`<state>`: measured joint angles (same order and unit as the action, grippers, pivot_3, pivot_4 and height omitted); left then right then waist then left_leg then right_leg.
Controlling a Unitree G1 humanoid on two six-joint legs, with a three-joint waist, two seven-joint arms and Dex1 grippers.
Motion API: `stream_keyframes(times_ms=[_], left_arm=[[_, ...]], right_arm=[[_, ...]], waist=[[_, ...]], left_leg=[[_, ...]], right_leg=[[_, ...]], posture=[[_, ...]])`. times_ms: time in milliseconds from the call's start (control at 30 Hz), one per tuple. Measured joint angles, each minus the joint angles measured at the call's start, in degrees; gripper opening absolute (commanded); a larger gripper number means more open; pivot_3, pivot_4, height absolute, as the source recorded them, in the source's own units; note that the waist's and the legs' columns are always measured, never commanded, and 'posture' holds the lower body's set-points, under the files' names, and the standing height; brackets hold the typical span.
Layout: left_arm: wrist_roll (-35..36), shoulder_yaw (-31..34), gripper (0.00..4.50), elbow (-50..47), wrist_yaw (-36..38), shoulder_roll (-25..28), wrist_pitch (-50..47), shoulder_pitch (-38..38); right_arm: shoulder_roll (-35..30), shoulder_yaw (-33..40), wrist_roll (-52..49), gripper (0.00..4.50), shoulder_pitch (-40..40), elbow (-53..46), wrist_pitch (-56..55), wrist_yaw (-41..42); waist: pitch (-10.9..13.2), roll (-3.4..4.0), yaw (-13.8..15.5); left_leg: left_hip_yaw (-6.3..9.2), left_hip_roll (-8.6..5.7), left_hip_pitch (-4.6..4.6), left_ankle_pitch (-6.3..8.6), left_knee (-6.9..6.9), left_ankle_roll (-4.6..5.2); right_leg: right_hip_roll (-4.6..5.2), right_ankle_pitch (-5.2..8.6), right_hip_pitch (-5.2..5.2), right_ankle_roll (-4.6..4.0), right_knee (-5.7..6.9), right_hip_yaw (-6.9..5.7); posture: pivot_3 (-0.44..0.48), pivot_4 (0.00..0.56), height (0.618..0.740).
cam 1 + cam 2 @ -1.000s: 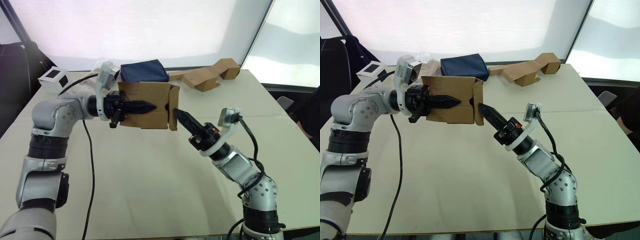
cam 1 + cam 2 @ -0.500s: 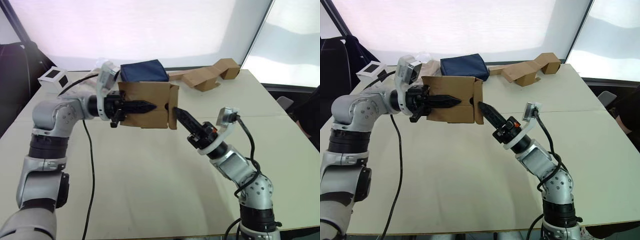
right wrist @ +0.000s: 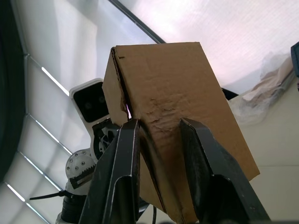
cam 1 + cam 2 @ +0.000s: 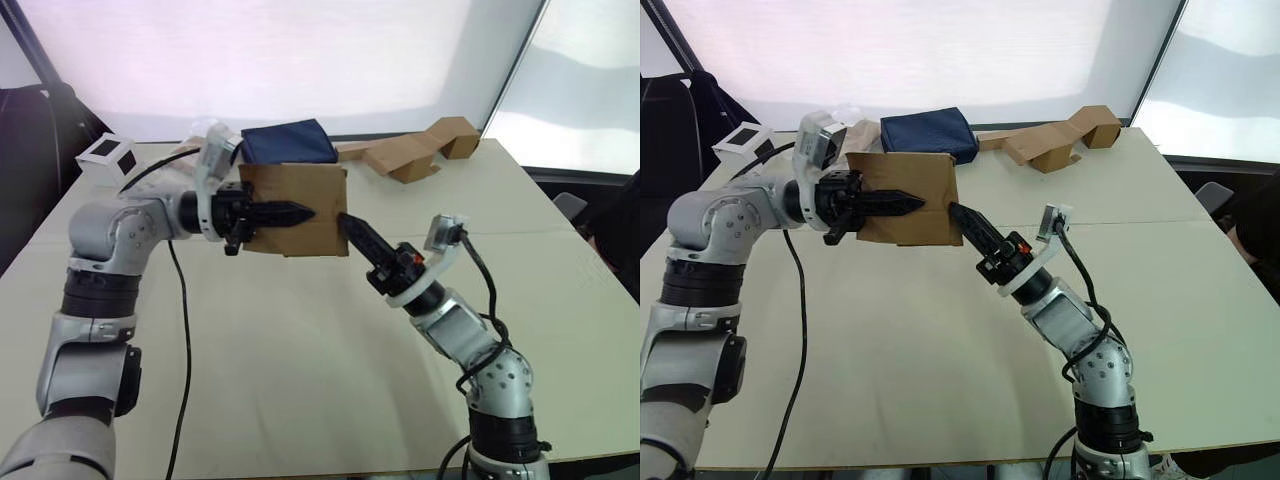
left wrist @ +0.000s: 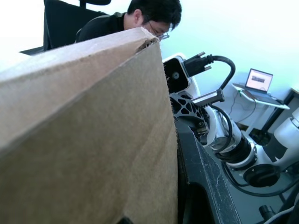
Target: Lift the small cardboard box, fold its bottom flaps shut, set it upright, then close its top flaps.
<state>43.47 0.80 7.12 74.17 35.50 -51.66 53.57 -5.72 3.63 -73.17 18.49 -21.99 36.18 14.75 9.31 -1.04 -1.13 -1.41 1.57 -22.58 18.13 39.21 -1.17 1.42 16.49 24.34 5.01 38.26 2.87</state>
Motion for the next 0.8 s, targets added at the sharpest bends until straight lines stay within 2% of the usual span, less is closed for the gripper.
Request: stream_keyframes(times_ms=[167, 433, 600, 800], left_arm=[[-0.2, 0.0, 0.00, 0.0, -0.6, -0.1, 0.3, 0.0], [-0.3, 0.1, 0.00, 0.2, -0.7, -0.3, 0.7, 0.0], [-0.4, 0.1, 0.00, 1.0, -1.0, -0.3, 0.9, 0.0], [-0.4, 0.3, 0.00, 1.2, -1.0, -0.3, 1.0, 0.0]], right_arm=[[2.4, 0.0, 0.3, 1.33, 0.0, 0.3, -0.7, -0.9], [2.1, -0.3, -2.3, 1.33, -2.2, -0.6, 1.1, -0.4], [-3.4, 0.9, -4.5, 1.33, -5.4, -3.3, 3.2, 0.4], [-6.9, 5.5, -8.6, 1.33, -6.8, -7.0, 2.6, -1.2]], waist=[[0.0, 0.00, 0.0], [0.0, 0.00, 0.0], [0.0, 0.00, 0.1], [0.0, 0.00, 0.0]], left_leg=[[0.00, 0.00, 0.00, 0.00, 0.00, 0.00], [0.01, 0.00, 0.00, 0.00, 0.00, 0.00], [0.01, -0.02, -0.01, 0.00, 0.00, 0.00], [0.01, -0.01, -0.01, 0.00, 0.00, 0.00]], right_leg=[[0.04, 0.00, 0.00, 0.00, 0.00, 0.00], [0.04, 0.00, 0.00, 0.00, 0.00, 0.00], [0.03, 0.00, 0.00, 0.00, -0.02, 0.00], [0.01, 0.00, 0.00, 0.00, -0.02, 0.00]], posture=[[0.000, 0.150, 0.740], [0.000, 0.150, 0.740], [0.000, 0.150, 0.740], [0.000, 0.150, 0.740]])
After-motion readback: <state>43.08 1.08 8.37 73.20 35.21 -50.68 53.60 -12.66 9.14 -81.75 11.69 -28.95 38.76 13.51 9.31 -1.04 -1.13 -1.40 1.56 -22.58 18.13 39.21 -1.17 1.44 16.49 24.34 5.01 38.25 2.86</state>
